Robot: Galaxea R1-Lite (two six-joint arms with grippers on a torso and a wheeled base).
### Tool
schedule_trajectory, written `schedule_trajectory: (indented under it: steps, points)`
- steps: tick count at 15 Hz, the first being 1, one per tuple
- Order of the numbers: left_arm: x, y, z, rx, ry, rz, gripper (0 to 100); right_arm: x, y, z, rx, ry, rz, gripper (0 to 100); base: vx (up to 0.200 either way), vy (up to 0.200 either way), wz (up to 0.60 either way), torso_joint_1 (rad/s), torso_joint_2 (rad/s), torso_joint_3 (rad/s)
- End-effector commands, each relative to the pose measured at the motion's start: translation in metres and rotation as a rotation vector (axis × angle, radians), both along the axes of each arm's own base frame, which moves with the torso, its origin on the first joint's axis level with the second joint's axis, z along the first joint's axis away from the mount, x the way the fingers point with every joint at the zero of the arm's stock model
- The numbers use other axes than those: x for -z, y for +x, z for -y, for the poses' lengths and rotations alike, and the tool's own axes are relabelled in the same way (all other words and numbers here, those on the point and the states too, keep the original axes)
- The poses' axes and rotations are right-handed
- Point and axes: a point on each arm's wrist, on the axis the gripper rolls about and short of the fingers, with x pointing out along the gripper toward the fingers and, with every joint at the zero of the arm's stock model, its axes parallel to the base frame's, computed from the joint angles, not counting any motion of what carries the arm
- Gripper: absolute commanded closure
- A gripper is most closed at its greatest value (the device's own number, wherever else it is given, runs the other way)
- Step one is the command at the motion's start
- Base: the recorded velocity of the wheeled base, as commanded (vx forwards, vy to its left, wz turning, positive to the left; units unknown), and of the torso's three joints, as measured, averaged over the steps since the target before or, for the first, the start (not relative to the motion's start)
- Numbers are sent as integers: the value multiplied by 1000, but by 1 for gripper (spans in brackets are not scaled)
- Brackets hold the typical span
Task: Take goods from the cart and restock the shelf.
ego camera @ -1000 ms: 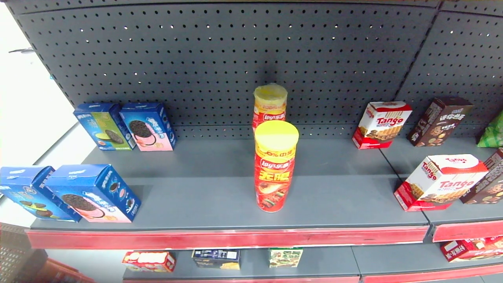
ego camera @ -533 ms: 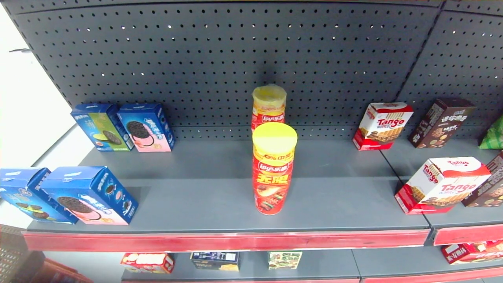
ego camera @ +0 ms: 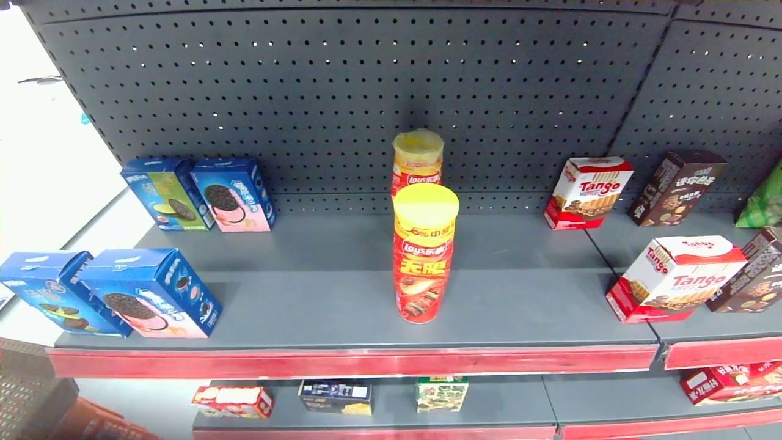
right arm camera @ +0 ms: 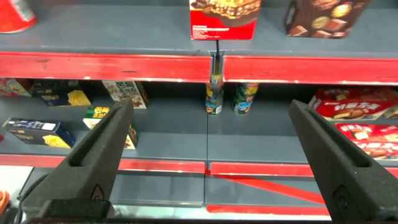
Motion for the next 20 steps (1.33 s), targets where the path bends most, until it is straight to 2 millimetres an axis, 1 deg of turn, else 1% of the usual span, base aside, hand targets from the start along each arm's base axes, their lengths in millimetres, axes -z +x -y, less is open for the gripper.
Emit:
schedule_trajectory:
  steps: [1,3,5,20]
  points:
    - [0,0,0,0,1,0,0,0,0,0,0,0,-3,0,0,0,0,0,0,0]
    - [0,0,0,0,2,0,0,0,0,0,0,0,-3,0,0,0,0,0,0,0]
    - [0,0,0,-1,1,0,0,0,0,0,0,0,-3,0,-200,0,0,2,2,7]
    - [0,0,0,2,2,2,0,0,0,0,0,0,-3,0,0,0,0,0,0,0]
